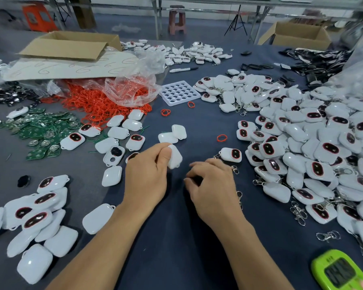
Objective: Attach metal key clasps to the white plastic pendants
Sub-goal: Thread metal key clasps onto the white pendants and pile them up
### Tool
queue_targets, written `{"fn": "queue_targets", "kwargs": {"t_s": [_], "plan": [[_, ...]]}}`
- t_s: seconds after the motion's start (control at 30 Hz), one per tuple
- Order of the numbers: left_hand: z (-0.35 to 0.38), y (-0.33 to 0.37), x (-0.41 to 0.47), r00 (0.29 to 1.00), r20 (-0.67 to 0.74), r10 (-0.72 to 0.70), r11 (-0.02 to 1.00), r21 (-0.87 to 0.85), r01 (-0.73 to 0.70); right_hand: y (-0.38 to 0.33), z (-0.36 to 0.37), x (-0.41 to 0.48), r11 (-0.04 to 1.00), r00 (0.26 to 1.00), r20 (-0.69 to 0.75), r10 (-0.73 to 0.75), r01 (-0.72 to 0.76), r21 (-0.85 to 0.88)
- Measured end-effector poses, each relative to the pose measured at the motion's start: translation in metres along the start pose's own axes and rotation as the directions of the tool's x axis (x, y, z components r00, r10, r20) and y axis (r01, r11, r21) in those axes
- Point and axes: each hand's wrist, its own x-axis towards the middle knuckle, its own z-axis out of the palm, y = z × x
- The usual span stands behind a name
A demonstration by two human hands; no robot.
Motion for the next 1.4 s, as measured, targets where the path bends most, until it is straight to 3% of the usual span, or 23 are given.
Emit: {"fn": "queue_targets", "kwargs": {"t_s": [0.1, 0.2, 0.27, 0.33, 0.43, 0.5, 0.6, 0.73, 0.87, 1.0, 1.1, 1.2, 1.3, 1.4], "plan": [[0.004, 0.004, -0.001, 0.995, 0.041, -0.096, 0.967, -0.235, 0.103, -0.013, -0.001, -0.004, 0.945, 0.996, 0.039, 0.077, -0.085, 0.316], [0.004, 0.009, 0.000, 0.959, 0.134, -0.249, 0.771, -0.572, 0.280, -0.017, -0.004, -0.006, 0.857, 0.976, -0.071, 0.208, -0.147, 0.494], [0.002, 0.014, -0.001, 0.936, 0.259, -0.237, 0.679, -0.645, 0.350, -0.014, -0.007, -0.005, 0.792, 0.960, -0.044, 0.275, -0.200, 0.576], [0.003, 0.014, -0.005, 0.933, 0.315, -0.173, 0.783, -0.531, 0.324, -0.011, -0.008, -0.004, 0.717, 0.961, 0.088, 0.263, -0.255, 0.649], [0.001, 0.015, -0.008, 0.974, 0.221, -0.052, 0.982, -0.164, 0.090, -0.008, -0.007, -0.002, 0.754, 0.966, 0.141, 0.217, -0.258, 0.604], [-0.006, 0.020, -0.008, 0.987, 0.162, -0.013, 0.998, 0.055, 0.004, -0.008, -0.006, -0.001, 0.737, 0.965, 0.105, 0.242, -0.253, 0.627], [-0.019, 0.019, -0.006, 0.976, 0.210, -0.058, 0.971, 0.240, 0.006, -0.007, -0.006, 0.002, 0.637, 0.937, 0.115, 0.331, -0.312, 0.705], [-0.030, 0.011, -0.003, 0.873, 0.482, -0.079, 0.958, 0.280, -0.068, -0.003, -0.009, 0.005, 0.452, 0.902, 0.163, 0.400, -0.349, 0.821], [-0.033, 0.009, 0.000, 0.801, 0.598, -0.018, 0.972, 0.197, -0.126, -0.003, -0.010, 0.006, 0.341, 0.901, 0.188, 0.391, -0.331, 0.880], [-0.031, 0.003, 0.001, 0.818, 0.574, -0.034, 0.977, 0.190, -0.093, 0.001, -0.010, 0.005, 0.399, 0.925, 0.195, 0.326, -0.322, 0.859], [-0.026, 0.005, -0.001, 0.901, 0.429, -0.059, 0.976, 0.213, -0.038, 0.003, -0.007, 0.003, 0.436, 0.944, 0.185, 0.272, -0.292, 0.851], [-0.016, 0.015, -0.007, 0.967, 0.240, -0.084, 0.992, 0.112, 0.058, 0.002, -0.006, 0.003, 0.513, 0.948, 0.172, 0.269, -0.292, 0.807], [-0.008, 0.027, -0.015, 0.971, 0.218, -0.096, 0.994, -0.027, 0.105, -0.002, -0.006, 0.004, 0.654, 0.964, 0.160, 0.215, -0.263, 0.709], [-0.006, 0.029, -0.018, 0.980, 0.172, -0.096, 0.991, -0.072, 0.110, -0.004, -0.008, 0.004, 0.645, 0.964, 0.127, 0.234, -0.252, 0.722]]}}
